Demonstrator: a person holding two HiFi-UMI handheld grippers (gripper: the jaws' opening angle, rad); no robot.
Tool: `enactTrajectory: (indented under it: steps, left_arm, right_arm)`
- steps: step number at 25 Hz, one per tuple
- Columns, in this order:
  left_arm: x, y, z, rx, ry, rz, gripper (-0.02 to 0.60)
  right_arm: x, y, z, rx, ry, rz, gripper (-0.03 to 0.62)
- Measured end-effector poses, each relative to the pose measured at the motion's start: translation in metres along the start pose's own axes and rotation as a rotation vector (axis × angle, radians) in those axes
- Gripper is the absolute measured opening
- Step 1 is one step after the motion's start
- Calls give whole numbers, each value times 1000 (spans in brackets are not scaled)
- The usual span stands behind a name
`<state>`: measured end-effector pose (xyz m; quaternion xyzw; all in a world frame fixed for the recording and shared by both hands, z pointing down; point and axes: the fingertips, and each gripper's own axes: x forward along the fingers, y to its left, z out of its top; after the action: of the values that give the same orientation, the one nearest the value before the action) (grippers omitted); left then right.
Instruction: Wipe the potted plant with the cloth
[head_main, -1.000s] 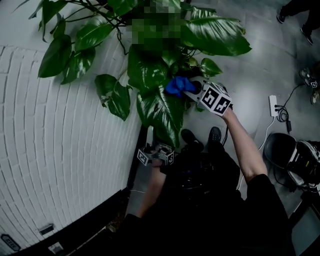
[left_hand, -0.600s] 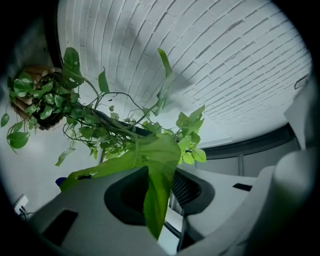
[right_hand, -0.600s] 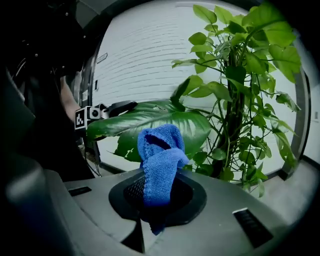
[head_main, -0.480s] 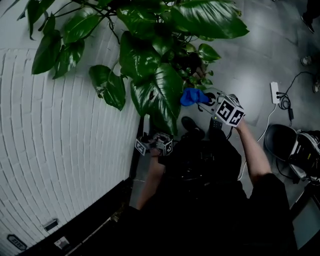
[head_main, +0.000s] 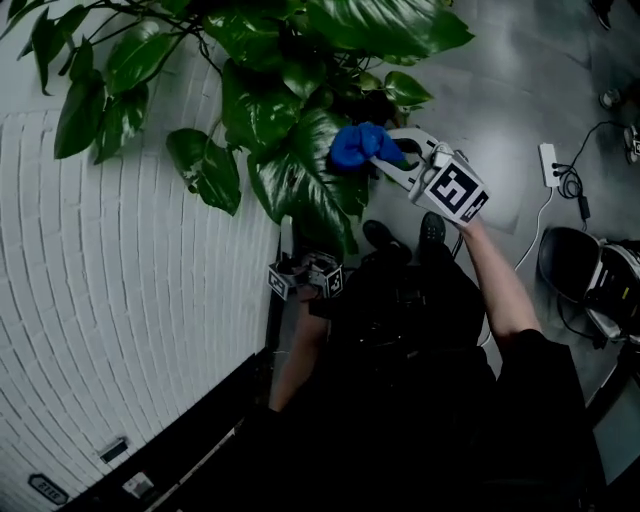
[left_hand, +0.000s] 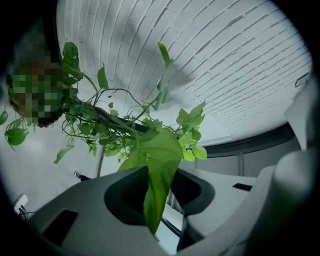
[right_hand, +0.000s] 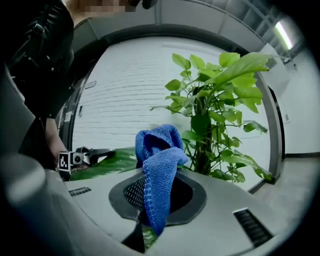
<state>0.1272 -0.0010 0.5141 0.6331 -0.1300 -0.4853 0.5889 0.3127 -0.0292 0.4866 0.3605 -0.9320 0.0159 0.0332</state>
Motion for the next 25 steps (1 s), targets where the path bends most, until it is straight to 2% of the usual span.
enactTrajectory:
  steps: [7,20,25]
  left_arm:
    - [5,0,-1,-27,-27,-29,132]
    - [9,6,-11,-34,-18,-37,130]
    - [7,5,-14,-28,-29,-23,130]
  right_arm:
    - [26,64,-61,-1,105,211,51]
    - [3,125,-121,3,240,349,51]
    - [-16,136,-134,21,271,355,51]
